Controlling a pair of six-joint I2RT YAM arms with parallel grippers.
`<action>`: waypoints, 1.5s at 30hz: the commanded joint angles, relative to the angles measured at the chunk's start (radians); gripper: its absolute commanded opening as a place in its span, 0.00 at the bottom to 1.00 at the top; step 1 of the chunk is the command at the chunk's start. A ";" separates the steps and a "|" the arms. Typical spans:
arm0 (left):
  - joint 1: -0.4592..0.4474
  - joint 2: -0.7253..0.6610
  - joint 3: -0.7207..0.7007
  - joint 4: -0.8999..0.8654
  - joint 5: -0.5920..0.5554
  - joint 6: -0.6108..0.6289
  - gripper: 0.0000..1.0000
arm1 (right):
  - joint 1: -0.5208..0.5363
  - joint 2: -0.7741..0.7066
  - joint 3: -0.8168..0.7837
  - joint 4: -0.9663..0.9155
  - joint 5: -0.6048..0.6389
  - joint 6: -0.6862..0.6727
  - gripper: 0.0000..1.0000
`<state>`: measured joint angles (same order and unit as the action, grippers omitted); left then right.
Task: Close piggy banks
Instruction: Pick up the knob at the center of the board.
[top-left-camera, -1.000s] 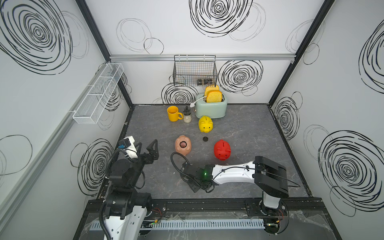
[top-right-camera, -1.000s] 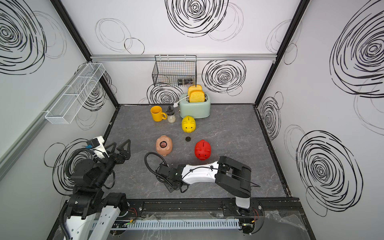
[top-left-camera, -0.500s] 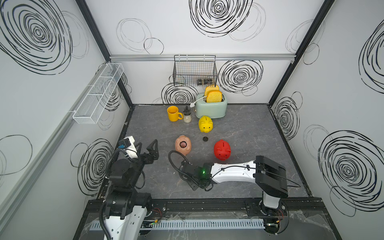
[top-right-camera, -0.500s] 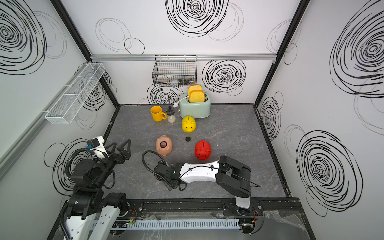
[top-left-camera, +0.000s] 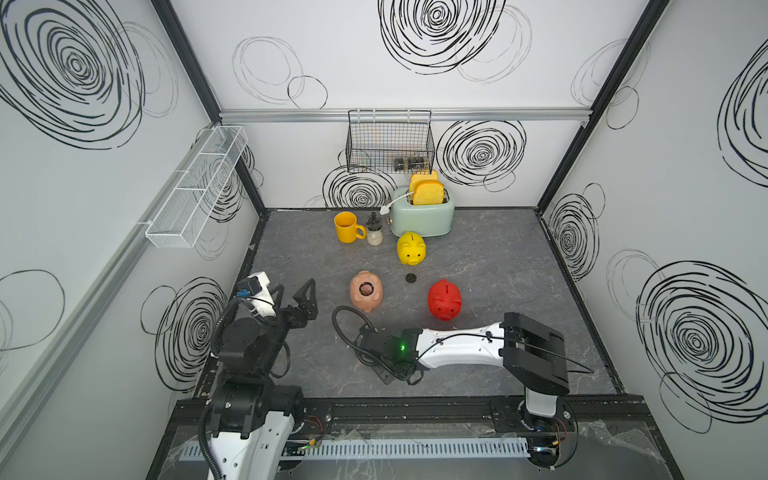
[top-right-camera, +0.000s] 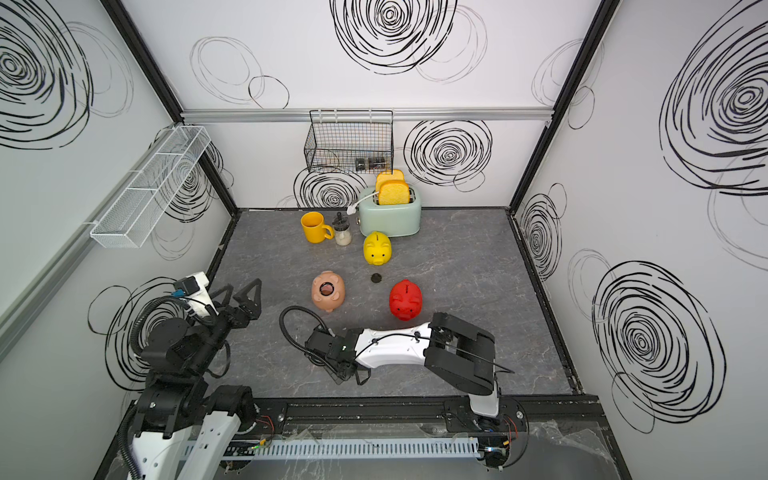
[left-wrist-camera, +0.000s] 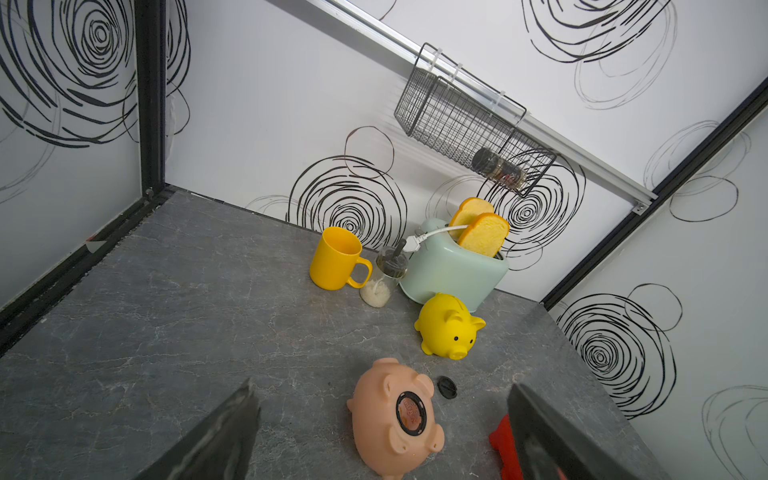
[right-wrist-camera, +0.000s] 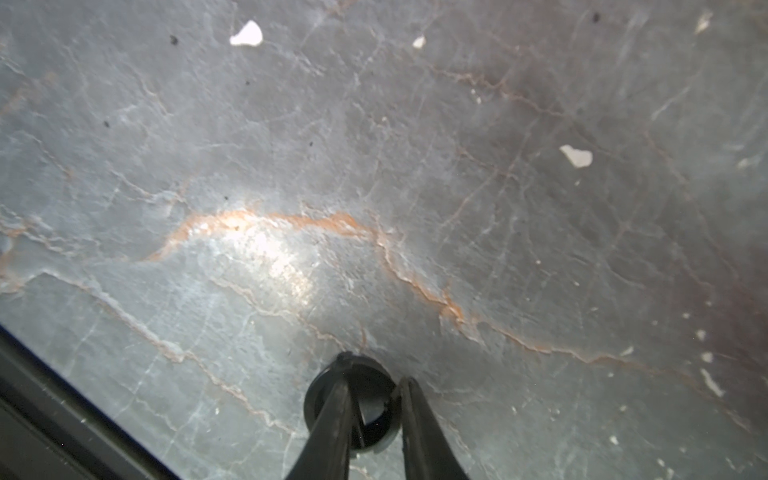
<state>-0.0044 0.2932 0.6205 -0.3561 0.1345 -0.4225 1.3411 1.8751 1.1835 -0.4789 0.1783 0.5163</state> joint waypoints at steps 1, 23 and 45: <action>0.009 0.003 -0.004 0.030 0.010 -0.002 0.96 | 0.005 0.014 0.007 -0.013 -0.005 0.009 0.23; 0.009 0.009 -0.004 0.031 0.012 -0.002 0.96 | 0.010 0.006 0.043 -0.041 0.008 -0.002 0.20; 0.009 0.009 -0.003 0.031 0.011 -0.002 0.96 | 0.016 0.032 0.012 -0.013 -0.017 0.004 0.19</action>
<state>-0.0044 0.2981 0.6205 -0.3561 0.1375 -0.4225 1.3487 1.8908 1.2106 -0.4881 0.1642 0.5125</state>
